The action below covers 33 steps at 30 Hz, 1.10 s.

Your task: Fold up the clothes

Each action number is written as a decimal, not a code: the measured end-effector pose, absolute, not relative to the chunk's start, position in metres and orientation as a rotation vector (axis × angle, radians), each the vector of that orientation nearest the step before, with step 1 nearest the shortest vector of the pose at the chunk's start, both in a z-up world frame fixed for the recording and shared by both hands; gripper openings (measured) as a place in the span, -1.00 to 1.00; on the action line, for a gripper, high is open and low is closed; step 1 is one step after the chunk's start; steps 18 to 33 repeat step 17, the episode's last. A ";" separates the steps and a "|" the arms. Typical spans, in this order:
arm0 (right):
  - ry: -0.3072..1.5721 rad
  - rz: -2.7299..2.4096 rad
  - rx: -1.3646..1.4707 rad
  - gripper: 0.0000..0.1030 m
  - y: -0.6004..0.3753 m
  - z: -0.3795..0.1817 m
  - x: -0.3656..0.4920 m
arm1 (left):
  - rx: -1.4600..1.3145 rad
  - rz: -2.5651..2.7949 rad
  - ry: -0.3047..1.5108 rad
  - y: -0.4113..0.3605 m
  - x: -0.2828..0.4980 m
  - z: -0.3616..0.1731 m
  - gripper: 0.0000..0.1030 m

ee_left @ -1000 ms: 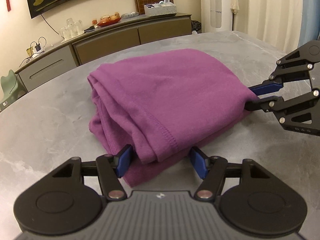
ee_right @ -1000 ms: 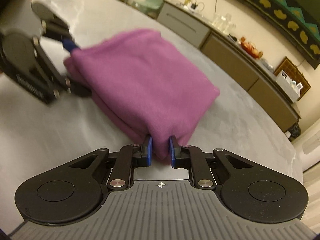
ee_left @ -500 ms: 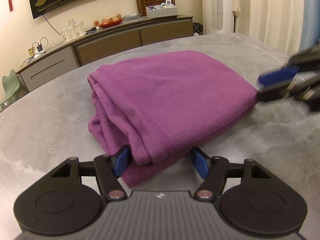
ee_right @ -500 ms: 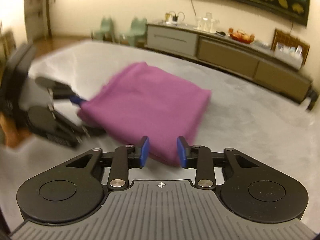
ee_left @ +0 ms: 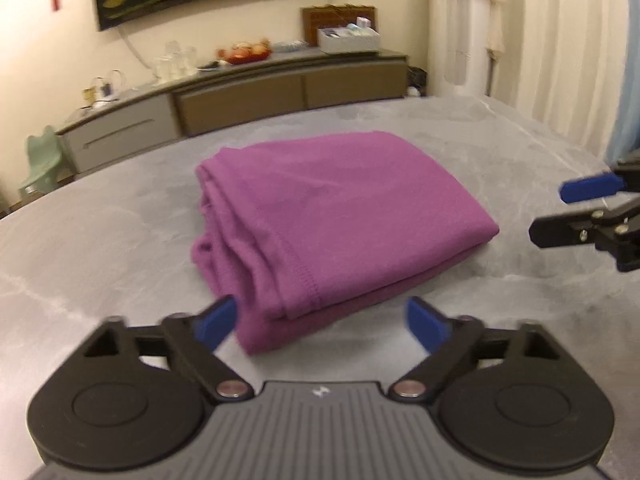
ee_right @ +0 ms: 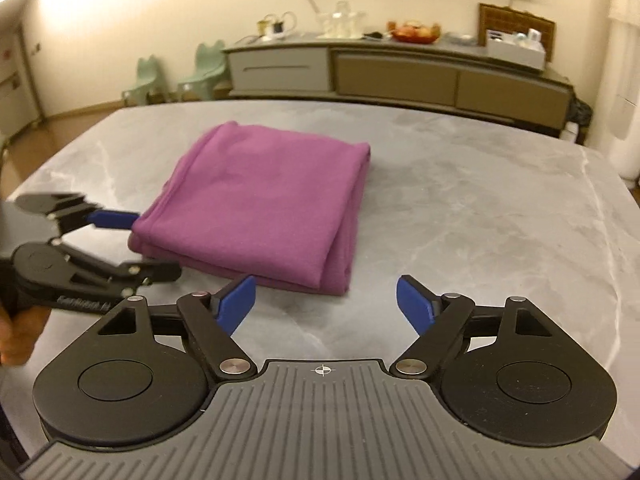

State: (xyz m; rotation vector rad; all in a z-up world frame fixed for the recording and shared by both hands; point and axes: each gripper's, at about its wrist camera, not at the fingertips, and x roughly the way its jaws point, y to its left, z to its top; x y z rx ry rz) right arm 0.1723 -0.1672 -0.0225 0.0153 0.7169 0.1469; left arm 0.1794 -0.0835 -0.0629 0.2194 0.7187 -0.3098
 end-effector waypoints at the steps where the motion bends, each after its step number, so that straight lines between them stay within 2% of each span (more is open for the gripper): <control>1: 0.713 0.133 0.017 0.69 -0.164 -0.021 0.169 | 0.206 -0.297 0.715 -0.082 0.173 -0.060 1.00; 4: 0.708 0.108 0.004 0.78 -0.150 -0.021 0.160 | 0.138 -0.333 0.676 -0.078 0.158 -0.048 1.00; 8: 0.728 0.120 -0.022 0.79 -0.126 -0.030 0.150 | 0.048 -0.343 0.612 -0.072 0.137 -0.030 1.00; 33: 0.748 0.080 -0.002 0.80 -0.113 -0.041 0.140 | 0.087 -0.197 0.600 -0.063 0.116 -0.015 1.00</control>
